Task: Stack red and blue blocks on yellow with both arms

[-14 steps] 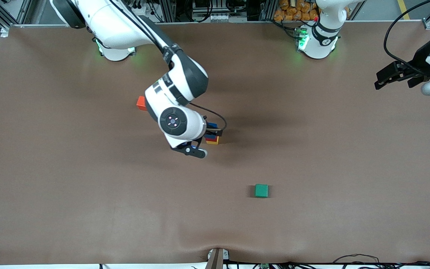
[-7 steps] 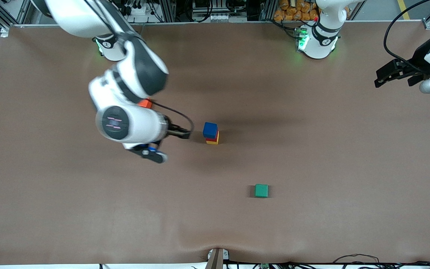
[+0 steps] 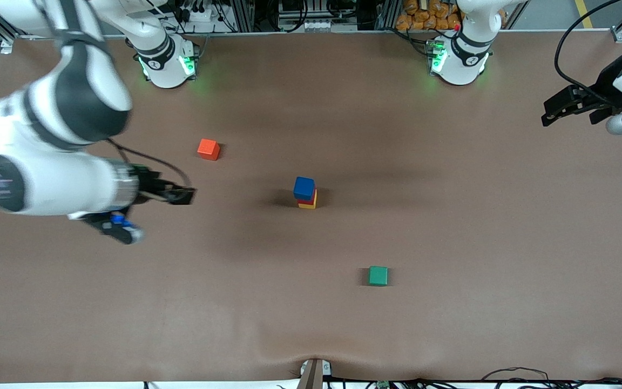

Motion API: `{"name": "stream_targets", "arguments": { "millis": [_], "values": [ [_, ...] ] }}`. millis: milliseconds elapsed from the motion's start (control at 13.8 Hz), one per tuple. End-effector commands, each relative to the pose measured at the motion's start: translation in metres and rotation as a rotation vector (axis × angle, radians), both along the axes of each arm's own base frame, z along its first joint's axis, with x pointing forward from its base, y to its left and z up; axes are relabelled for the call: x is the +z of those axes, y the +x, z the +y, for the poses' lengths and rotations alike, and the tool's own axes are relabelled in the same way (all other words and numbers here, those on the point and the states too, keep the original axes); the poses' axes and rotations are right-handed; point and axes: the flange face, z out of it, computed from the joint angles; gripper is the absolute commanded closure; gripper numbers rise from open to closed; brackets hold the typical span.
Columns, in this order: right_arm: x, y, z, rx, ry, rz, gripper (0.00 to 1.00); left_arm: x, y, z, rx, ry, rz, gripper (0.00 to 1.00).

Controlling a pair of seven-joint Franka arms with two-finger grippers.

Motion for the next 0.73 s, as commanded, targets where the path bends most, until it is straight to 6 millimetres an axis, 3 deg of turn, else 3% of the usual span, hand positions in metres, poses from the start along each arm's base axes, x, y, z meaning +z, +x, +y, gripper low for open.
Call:
{"name": "stream_targets", "arguments": {
  "millis": [0, 291, 508, 581, 654],
  "values": [
    [0.029, -0.001, -0.062, 0.02, 0.027, -0.013, 0.0, -0.003, -0.009, 0.0, -0.01, 0.015, -0.025, 0.0],
    [0.089, -0.015, -0.146, -0.064, 0.005, -0.086, 0.0, -0.004, -0.013, -0.002, -0.01, 0.022, -0.046, 0.0],
    [0.135, -0.041, -0.144, 0.068, -0.159, -0.173, 0.0, -0.004, -0.014, -0.002, -0.01, 0.023, -0.046, 0.0],
    [0.158, -0.054, -0.147, 0.114, -0.154, -0.217, 0.0, -0.005, -0.014, -0.002, -0.01, 0.023, -0.044, 0.0],
    [0.166, -0.064, -0.153, 0.146, -0.14, -0.224, 0.0, -0.005, -0.014, -0.002, -0.01, 0.021, -0.044, 0.0]
  ]
}}
